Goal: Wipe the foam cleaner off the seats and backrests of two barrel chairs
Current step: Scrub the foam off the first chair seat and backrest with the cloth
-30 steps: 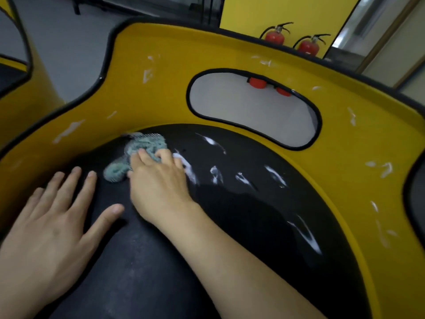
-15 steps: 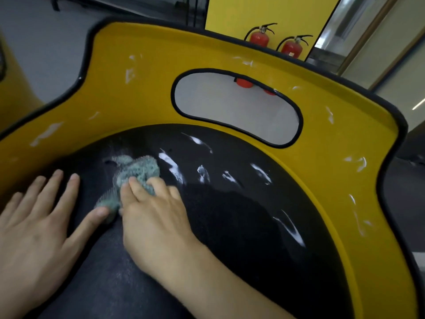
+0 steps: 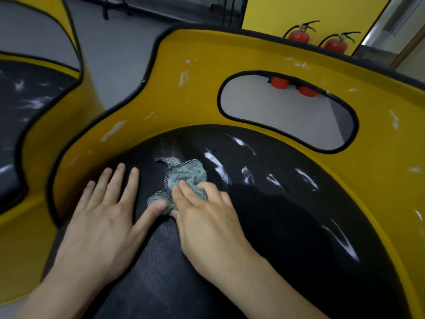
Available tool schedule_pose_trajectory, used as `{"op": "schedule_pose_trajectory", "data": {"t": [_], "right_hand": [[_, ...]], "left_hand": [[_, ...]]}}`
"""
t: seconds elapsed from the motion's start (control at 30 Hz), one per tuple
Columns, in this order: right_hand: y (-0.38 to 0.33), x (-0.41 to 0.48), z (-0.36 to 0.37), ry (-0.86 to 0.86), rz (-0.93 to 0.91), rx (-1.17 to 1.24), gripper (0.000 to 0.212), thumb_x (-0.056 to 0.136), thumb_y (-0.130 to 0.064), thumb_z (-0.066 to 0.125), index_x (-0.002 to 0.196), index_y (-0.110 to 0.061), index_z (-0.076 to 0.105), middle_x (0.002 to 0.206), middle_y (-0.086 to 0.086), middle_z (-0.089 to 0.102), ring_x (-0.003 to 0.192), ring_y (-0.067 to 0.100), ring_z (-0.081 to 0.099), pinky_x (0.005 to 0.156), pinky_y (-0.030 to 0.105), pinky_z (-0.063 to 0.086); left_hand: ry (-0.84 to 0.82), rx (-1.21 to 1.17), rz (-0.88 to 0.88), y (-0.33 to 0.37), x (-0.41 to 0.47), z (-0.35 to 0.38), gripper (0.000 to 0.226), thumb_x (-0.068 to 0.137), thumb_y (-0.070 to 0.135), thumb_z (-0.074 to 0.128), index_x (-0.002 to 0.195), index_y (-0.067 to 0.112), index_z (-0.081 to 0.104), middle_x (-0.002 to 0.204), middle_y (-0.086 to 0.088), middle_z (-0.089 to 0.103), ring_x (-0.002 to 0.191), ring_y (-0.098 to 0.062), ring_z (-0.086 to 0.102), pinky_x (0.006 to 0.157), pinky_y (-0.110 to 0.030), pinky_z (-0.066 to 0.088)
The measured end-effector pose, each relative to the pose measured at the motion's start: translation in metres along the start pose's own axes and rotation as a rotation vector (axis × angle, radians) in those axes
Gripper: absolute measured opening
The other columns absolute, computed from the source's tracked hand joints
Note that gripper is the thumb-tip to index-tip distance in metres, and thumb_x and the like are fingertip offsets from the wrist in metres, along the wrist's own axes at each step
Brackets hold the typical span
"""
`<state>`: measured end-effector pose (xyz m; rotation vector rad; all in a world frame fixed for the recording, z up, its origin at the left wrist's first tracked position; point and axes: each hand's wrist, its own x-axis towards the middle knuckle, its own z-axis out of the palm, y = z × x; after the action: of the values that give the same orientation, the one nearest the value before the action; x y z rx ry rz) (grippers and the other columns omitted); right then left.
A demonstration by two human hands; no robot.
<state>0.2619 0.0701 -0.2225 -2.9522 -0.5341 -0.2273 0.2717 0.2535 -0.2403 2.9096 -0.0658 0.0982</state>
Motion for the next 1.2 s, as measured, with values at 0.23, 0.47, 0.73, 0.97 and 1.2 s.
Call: {"op": "schedule_pose_trajectory", "data": {"t": [0.23, 0.47, 0.73, 0.97, 1.2], "right_hand": [[0.004, 0.096, 0.011, -0.104, 0.044, -0.031, 0.044, 0.108, -0.033, 0.034, 0.15, -0.017, 0.041, 0.157, -0.002, 0.039, 0.136, 0.029, 0.029, 0.105, 0.044, 0.027], [-0.006, -0.012, -0.011, -0.073, 0.013, 0.037, 0.05, 0.1, -0.037, 0.032, 0.141, -0.021, 0.055, 0.144, -0.006, 0.057, 0.123, 0.023, 0.051, 0.094, 0.04, 0.05], [0.001, 0.1, 0.008, -0.156, 0.024, -0.03, 0.039, 0.108, -0.032, 0.033, 0.145, -0.021, 0.042, 0.155, -0.005, 0.039, 0.137, 0.028, 0.031, 0.105, 0.044, 0.031], [0.002, 0.021, -0.013, -0.209, 0.056, 0.042, 0.049, 0.107, -0.039, 0.03, 0.155, -0.03, 0.029, 0.164, -0.013, 0.025, 0.143, 0.021, 0.023, 0.113, 0.039, 0.026], [0.008, 0.053, -0.013, -0.241, 0.036, -0.023, 0.051, 0.107, -0.039, 0.028, 0.157, -0.027, 0.025, 0.165, -0.01, 0.021, 0.142, 0.024, 0.024, 0.113, 0.042, 0.024]], "left_hand": [[-0.046, 0.013, -0.01, 0.004, -0.003, -0.005, 0.105, 0.079, 0.088, -0.011, 0.163, 0.027, 0.0, 0.17, -0.001, -0.005, 0.157, -0.017, -0.008, 0.127, -0.037, -0.004], [-0.043, 0.045, -0.002, 0.003, -0.004, -0.003, 0.104, 0.079, 0.087, -0.014, 0.163, 0.025, -0.006, 0.17, -0.002, -0.009, 0.156, -0.017, -0.013, 0.126, -0.038, -0.006], [-0.056, 0.047, -0.015, 0.008, -0.005, -0.009, 0.1, 0.081, 0.085, -0.012, 0.162, 0.026, -0.011, 0.17, -0.002, -0.013, 0.156, -0.019, -0.015, 0.127, -0.039, -0.006], [-0.164, 0.073, 0.021, 0.004, 0.001, -0.014, 0.126, 0.063, 0.101, -0.003, 0.161, 0.023, -0.018, 0.168, -0.005, -0.022, 0.155, -0.02, -0.021, 0.127, -0.043, -0.008], [-0.135, 0.061, 0.082, 0.006, 0.019, -0.01, 0.124, 0.069, 0.099, 0.002, 0.162, 0.018, -0.008, 0.17, -0.008, -0.012, 0.156, -0.021, -0.015, 0.127, -0.045, -0.006]]}}
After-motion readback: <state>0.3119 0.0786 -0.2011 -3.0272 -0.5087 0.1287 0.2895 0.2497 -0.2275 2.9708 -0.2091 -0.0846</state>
